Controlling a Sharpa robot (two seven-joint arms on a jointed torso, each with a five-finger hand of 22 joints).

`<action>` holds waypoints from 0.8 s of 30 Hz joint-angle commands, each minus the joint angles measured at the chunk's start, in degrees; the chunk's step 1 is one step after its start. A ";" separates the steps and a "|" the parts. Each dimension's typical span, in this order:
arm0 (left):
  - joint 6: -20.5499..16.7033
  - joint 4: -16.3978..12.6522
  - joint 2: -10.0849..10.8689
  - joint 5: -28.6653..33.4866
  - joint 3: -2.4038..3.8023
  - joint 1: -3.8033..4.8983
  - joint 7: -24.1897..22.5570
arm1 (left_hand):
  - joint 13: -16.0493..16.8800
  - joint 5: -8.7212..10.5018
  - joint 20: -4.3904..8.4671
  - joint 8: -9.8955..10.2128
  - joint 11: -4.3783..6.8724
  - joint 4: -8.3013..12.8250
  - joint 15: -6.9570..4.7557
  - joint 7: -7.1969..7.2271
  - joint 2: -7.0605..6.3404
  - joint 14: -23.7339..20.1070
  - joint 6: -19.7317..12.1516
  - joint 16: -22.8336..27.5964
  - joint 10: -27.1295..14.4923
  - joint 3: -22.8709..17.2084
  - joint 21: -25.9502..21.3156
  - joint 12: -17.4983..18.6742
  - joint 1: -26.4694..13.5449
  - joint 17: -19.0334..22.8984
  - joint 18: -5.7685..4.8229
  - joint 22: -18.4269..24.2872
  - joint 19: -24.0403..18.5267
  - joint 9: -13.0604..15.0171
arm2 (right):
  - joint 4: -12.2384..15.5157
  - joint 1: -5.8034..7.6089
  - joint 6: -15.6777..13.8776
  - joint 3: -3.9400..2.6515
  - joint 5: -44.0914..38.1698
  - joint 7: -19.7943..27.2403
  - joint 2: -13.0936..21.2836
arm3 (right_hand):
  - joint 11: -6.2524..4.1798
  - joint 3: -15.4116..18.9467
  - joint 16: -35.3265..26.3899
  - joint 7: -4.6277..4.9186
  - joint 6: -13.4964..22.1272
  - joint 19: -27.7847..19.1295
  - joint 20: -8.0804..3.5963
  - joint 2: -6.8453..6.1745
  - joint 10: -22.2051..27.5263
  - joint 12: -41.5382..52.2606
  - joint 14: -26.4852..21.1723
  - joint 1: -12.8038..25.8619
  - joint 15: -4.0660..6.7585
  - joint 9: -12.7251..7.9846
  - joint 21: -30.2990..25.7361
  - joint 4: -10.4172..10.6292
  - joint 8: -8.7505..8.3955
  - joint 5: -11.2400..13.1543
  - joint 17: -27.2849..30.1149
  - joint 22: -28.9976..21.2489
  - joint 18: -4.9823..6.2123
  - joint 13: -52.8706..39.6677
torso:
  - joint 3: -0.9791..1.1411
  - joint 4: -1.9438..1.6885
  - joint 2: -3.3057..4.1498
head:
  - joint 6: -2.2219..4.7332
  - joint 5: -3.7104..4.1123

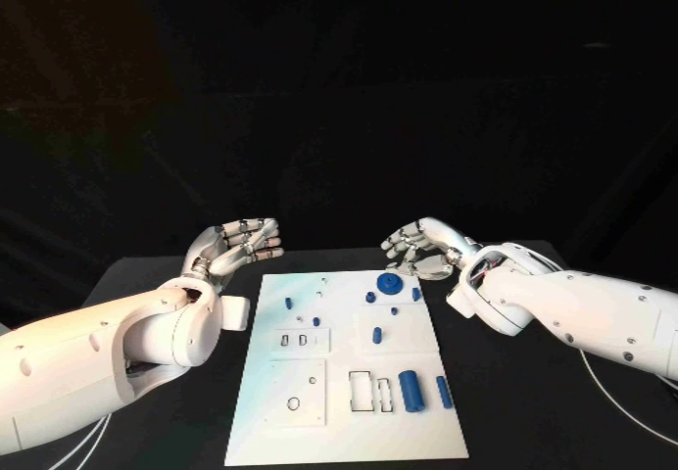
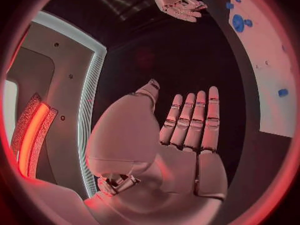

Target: Assemble the parts on the task board

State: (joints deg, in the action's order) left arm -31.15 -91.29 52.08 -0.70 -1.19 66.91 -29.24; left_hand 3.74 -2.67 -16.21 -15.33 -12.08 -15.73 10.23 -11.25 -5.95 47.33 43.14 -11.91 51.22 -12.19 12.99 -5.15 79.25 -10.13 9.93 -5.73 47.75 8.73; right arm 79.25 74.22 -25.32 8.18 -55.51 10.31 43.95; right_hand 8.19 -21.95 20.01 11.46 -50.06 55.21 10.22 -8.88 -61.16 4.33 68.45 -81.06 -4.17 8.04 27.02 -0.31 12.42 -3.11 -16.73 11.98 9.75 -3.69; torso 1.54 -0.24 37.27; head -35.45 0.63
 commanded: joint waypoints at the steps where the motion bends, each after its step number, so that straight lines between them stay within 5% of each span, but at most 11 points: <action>1: 2.44 -1.59 0.65 -1.08 0.11 0.15 -0.11 | -0.02 -0.24 0.13 -0.10 -0.03 0.01 -0.01 -2.39 -0.04 0.50 0.29 -0.37 0.50 -0.44 0.24 0.21 0.49 -0.08 0.62 -0.09 0.59 0.06 | 0.01 0.54 1.31 -0.05 -15.27 -6.10 -0.41 | -1.81 -2.30 6.97 -1.30 -4.10 5.30 -3.10 -2.63 -4.49 -0.67 10.05 0.77 2.81 0.10 10.33 0.12 -1.04 -0.27 -8.94 6.39 0.64 -0.21 | 0.23 -0.75 1.26 | 0.23 0.36; 8: 3.40 -4.80 2.36 -1.11 0.30 0.20 0.58 | -0.04 -0.24 0.24 -0.02 0.04 0.03 -0.10 -2.58 -0.15 0.75 0.40 -0.39 0.66 -0.44 0.49 0.45 0.57 -0.22 0.63 -0.12 1.17 0.06 | 0.82 1.38 4.64 -0.08 -28.24 -11.59 -1.40 | -2.58 -2.37 19.14 -2.34 -5.56 8.14 -4.14 -4.20 -4.26 -0.66 14.95 1.94 3.31 0.59 17.53 1.61 -2.23 -0.26 -18.77 12.13 0.60 -0.33 | 0.29 -1.30 2.38 | 0.35 0.76; 15: 3.81 -7.29 3.40 -0.82 0.56 0.24 0.94 | -0.05 -0.24 0.26 0.03 0.04 0.01 -0.11 -2.68 -0.21 0.75 0.37 -0.36 0.63 -0.40 0.53 0.54 0.54 -0.24 0.62 -0.12 1.27 0.04 | 1.86 1.55 8.77 -0.04 -36.77 -15.00 -2.64 | -2.61 -1.48 40.39 -3.26 -6.27 15.95 -4.11 -4.38 -3.18 -0.66 17.09 1.47 3.19 1.57 33.75 2.79 -2.89 -0.29 -37.64 33.88 -2.30 -0.44 | 0.30 -1.73 3.29 | 0.34 1.12; 24: 3.93 -8.94 4.13 -0.24 0.86 0.62 1.12 | -0.06 -0.24 0.28 0.11 0.00 -0.05 -0.10 -2.74 -0.30 0.72 0.32 -0.31 0.60 -0.34 0.57 0.67 0.47 -0.27 0.61 -0.11 1.40 0.02 | 1.54 1.58 12.11 0.14 -41.36 -17.93 -3.95 | -2.39 -0.55 49.26 -3.66 -6.58 19.14 -3.90 -4.16 -2.25 -0.65 17.78 0.93 2.96 2.24 40.42 3.53 -3.21 -0.30 -45.76 43.17 -3.56 -0.52 | 0.33 -2.22 4.31 | 0.32 1.81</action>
State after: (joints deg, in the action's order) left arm -28.52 -99.91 56.21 -1.16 -0.42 67.37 -28.09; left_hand 3.73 -2.67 -15.87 -15.33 -12.08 -15.57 10.24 -11.25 -5.95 47.73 43.13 -12.13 51.63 -12.35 13.25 -4.83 79.25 -10.34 9.89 -5.77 48.65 8.71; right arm 80.86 75.78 -16.81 8.32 -92.08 -4.86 40.05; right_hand 5.75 -22.61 68.80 7.99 -56.52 74.00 6.37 -13.06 -63.76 3.97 83.74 -79.56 -0.91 10.22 67.14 3.10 9.40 -3.11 -62.04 54.74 7.06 -4.16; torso 1.88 -2.22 41.10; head -35.05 2.12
